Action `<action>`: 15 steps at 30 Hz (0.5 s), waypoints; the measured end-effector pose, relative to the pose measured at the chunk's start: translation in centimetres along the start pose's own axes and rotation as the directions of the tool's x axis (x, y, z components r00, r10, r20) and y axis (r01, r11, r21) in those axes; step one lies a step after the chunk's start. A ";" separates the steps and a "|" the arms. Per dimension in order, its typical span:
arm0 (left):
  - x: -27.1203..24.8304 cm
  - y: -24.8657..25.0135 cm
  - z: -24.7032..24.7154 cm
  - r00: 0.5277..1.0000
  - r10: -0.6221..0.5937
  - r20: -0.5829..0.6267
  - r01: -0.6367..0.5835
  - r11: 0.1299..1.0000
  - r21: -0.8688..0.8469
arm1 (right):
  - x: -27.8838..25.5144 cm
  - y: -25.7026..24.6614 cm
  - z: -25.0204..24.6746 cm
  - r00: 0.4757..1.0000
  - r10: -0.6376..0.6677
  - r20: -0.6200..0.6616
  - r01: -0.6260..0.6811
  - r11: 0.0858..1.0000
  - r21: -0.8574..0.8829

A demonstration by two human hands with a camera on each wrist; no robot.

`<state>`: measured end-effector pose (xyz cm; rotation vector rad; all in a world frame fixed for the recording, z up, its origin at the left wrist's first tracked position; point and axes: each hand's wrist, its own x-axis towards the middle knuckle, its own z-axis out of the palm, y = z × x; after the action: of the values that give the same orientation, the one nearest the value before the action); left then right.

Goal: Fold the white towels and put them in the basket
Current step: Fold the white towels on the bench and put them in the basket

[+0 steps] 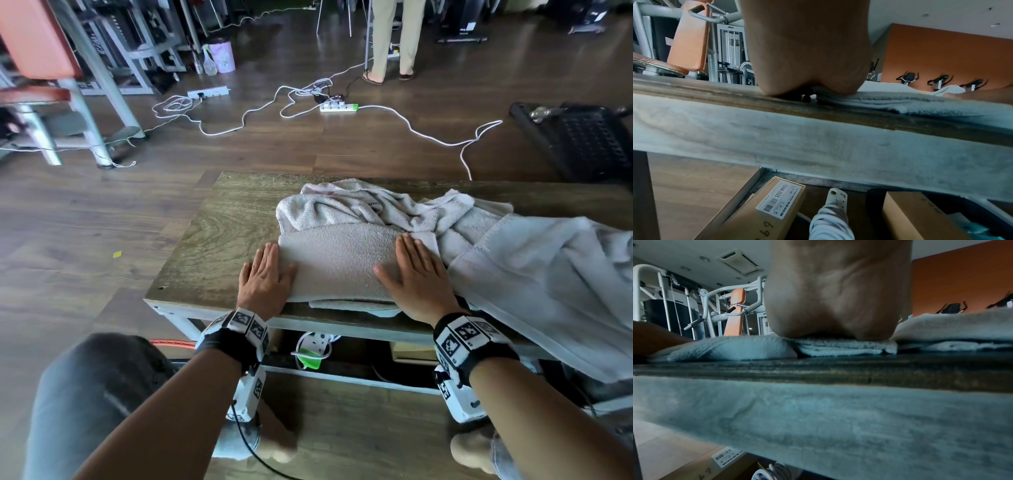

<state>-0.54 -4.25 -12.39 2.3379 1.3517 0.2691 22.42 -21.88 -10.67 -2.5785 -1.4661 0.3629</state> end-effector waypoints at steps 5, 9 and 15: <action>0.7 1.0 -1.4 0.997 -0.045 -0.069 0.034 0.989 -0.146 | -0.4 0.9 -2.7 0.983 -0.093 0.160 0.074 0.990 0.120; 1.1 3.2 -1.9 0.985 -0.145 -0.098 0.135 0.986 -0.099 | -1.9 1.6 -2.8 0.971 -0.157 0.178 0.140 0.984 0.107; 1.4 6.6 -4.9 0.967 -0.254 -0.032 0.250 0.963 -0.097 | -2.4 1.0 -2.9 0.973 -0.158 0.166 0.148 0.986 0.070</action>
<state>3.49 -4.69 -5.06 2.0685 1.6037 0.2995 22.92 -24.50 -7.82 -2.4218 -1.6719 0.6094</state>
